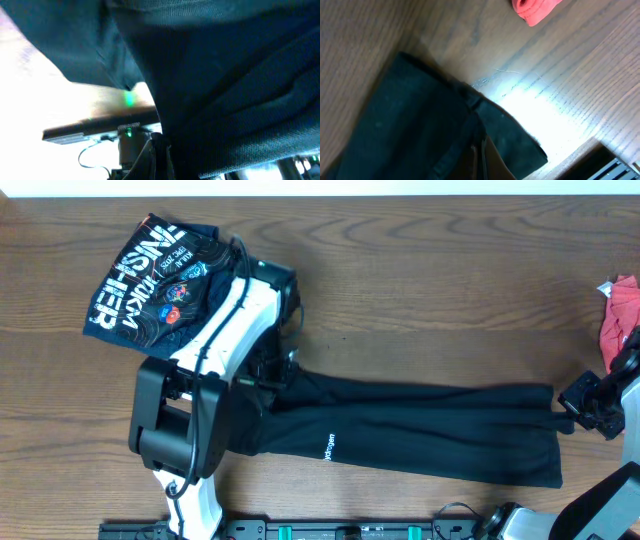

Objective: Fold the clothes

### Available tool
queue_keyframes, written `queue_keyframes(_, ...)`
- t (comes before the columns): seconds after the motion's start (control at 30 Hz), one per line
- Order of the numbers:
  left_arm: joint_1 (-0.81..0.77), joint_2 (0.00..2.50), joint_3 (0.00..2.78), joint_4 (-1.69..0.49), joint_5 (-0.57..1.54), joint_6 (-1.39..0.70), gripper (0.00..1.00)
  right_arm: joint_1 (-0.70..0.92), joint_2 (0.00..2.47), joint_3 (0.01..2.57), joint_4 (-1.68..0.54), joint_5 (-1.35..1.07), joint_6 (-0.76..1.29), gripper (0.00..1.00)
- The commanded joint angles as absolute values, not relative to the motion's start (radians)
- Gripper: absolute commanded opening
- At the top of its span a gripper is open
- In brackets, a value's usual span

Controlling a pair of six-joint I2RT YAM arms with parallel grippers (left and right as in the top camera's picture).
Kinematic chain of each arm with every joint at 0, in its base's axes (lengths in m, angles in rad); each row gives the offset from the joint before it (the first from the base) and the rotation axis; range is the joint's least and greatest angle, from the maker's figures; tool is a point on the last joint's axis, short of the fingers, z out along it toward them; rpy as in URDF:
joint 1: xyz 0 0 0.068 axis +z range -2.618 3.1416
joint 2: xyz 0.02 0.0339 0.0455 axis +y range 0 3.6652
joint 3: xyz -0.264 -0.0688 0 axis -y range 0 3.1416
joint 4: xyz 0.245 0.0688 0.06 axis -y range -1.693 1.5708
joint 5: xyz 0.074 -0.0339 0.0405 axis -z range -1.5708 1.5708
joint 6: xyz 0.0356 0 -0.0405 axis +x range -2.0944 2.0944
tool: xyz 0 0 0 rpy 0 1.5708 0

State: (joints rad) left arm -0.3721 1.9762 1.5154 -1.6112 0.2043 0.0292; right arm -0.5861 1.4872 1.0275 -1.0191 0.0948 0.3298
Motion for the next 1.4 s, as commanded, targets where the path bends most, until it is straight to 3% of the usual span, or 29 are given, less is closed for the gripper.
queue_keyframes(0.0,-0.388,1.952,1.463,-1.643,0.202,0.023,0.06,-0.596,1.470,1.035,-1.020,0.154,0.344,0.01)
queue_keyframes(0.27,-0.399,1.952,1.436,-1.626,0.202,0.020,0.08,-0.596,1.470,1.035,-1.068,0.191,0.344,0.02)
queue_keyframes(0.37,-0.399,1.952,1.436,-1.628,0.202,0.016,0.24,-0.596,1.470,1.035,-1.082,0.222,0.343,0.25)
queue_keyframes(0.6,-0.399,1.952,1.436,-1.629,0.201,0.013,0.29,-0.596,1.470,1.035,-1.076,0.209,0.344,0.33)
queue_keyframes(0.83,-0.399,1.952,1.436,-1.600,0.201,0.014,0.31,-0.595,1.478,1.015,-1.067,-0.015,0.279,0.38)
queue_keyframes(1.07,-0.398,1.952,1.436,-1.533,0.201,0.013,0.34,-0.595,1.479,0.836,-0.977,-0.025,0.311,0.39)
queue_keyframes(1.37,-0.398,1.953,1.418,-1.380,0.201,0.013,0.39,-0.595,1.479,0.726,-0.911,-0.034,0.317,0.28)
